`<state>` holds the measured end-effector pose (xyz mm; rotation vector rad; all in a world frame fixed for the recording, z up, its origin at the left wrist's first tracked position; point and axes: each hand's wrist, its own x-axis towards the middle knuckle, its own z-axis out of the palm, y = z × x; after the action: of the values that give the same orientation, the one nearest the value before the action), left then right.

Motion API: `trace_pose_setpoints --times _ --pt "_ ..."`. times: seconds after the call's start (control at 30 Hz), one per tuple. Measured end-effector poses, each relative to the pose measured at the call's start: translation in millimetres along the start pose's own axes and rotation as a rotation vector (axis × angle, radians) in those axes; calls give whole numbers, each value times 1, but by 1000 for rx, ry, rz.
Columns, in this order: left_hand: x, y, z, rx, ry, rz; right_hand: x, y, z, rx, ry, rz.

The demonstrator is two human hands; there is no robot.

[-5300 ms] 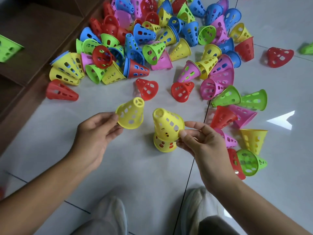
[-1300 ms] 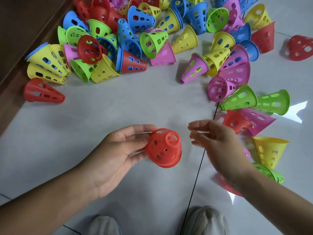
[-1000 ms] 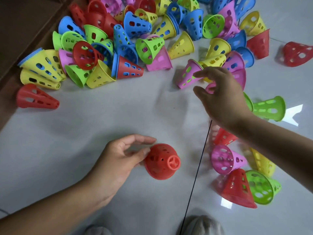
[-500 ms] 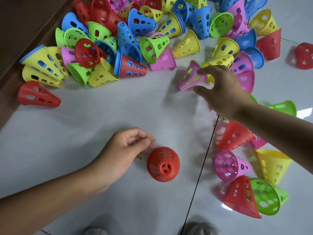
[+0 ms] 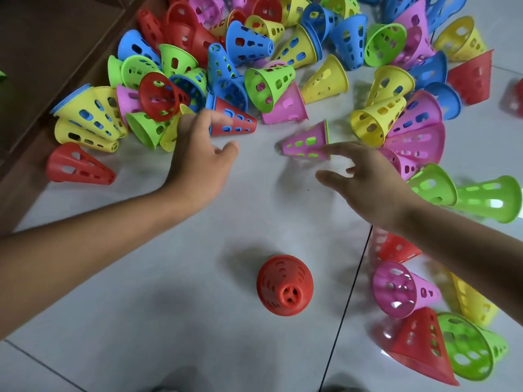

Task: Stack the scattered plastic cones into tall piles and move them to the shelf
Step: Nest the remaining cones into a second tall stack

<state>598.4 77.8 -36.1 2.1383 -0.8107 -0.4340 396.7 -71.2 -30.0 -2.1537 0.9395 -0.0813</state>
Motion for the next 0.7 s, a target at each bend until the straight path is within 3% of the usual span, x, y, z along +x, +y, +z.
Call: trace_pose_setpoints --times 0.1,0.23,0.43,0.6,0.7 --pt "18 -5 4 26 76 43 -11 -7 3 63 -25 30" --pt "32 -13 7 -44 45 -62 -34 -18 6 315 -1 52" --pt "32 -17 13 -115 8 -126 -66 -23 2 679 78 229" --pt "22 -25 9 -52 24 -48 -82 -35 -6 1089 117 326" --pt "9 -32 1 -27 -9 -7 -96 -49 -10 1193 87 358"
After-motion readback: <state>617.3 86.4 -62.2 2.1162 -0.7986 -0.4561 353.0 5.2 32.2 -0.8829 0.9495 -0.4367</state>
